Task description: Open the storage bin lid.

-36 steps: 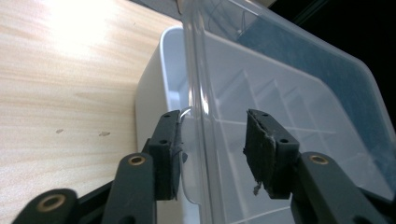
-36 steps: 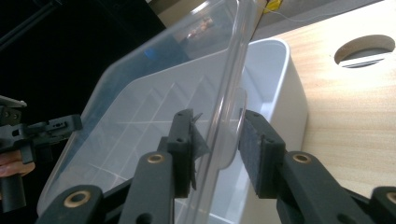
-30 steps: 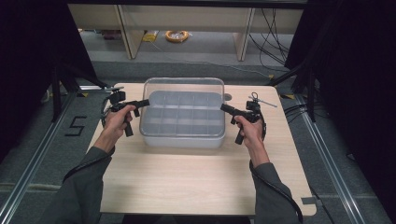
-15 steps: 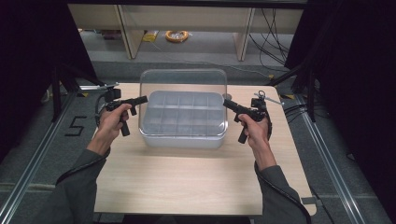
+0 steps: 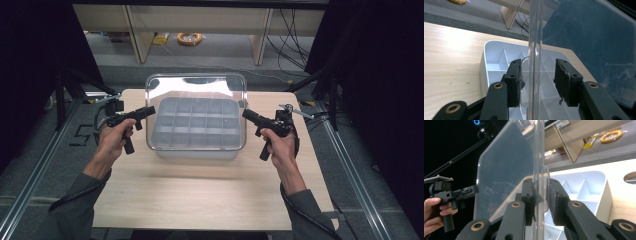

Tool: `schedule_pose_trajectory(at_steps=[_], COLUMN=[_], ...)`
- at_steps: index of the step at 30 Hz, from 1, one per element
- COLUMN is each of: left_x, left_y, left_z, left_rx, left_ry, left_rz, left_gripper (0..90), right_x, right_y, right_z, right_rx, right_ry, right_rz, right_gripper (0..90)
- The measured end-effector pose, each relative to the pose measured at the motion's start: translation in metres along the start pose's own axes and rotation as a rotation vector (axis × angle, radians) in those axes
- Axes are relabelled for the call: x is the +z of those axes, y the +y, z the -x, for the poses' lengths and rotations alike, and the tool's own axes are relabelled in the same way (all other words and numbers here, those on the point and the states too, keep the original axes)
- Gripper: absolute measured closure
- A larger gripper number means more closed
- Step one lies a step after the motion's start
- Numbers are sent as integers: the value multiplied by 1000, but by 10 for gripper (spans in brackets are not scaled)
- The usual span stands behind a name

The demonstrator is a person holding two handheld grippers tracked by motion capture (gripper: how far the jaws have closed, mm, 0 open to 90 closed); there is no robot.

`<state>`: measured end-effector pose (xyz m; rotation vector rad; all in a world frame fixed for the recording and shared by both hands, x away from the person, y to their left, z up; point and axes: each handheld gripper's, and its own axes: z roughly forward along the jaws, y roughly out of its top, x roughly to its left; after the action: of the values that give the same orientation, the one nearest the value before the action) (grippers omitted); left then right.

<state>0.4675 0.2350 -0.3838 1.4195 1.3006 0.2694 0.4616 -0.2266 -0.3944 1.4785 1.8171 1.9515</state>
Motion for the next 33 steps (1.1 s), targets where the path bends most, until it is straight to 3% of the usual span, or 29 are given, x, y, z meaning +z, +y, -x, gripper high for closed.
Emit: schedule_pose_trajectory(at_steps=[5, 6, 10, 11, 15, 16, 17, 21, 23, 25, 33], left_x=[-10, -12, -24, -24, -28, -28, -29, -29, -30, -32, -41], left_y=[-11, -13, -29, -29, -44, -47, -51, -59, -62, -64, -79], left_z=[6, 7, 11, 11, 10, 10, 10, 10, 11, 12, 16], left_rx=[23, 29, 57, 57, 52, 53, 41, 49, 48, 52, 68], left_ry=[0, -4, -10, -10, -13, -14, -12, -7, -8, -13, -14], left_rz=[5, 4, 4, 4, -15, -19, -32, -42, -48, -50, -68], left_gripper=[573, 573, 573, 574, 574, 575, 575, 575, 578, 580, 585], right_x=[-9, -14, -22, -25, -30, -32, -33, -38, -39, -41, -52], right_y=[-9, -13, -22, -25, -34, -38, -41, -50, -53, -57, -74], right_z=[-4, -8, -10, -12, -11, -12, -10, -10, -6, -7, -7], right_rx=[-27, 4, -51, -30, -58, -34, -54, -25, -48, -7, -8], right_ry=[0, 4, 1, 3, -2, -1, 2, -4, -15, -13, -20], right_rz=[12, 2, 13, 3, 6, 4, 11, -11, -8, -13, -25], right_gripper=[769, 769, 768, 768, 768, 768, 768, 767, 766, 765, 762])
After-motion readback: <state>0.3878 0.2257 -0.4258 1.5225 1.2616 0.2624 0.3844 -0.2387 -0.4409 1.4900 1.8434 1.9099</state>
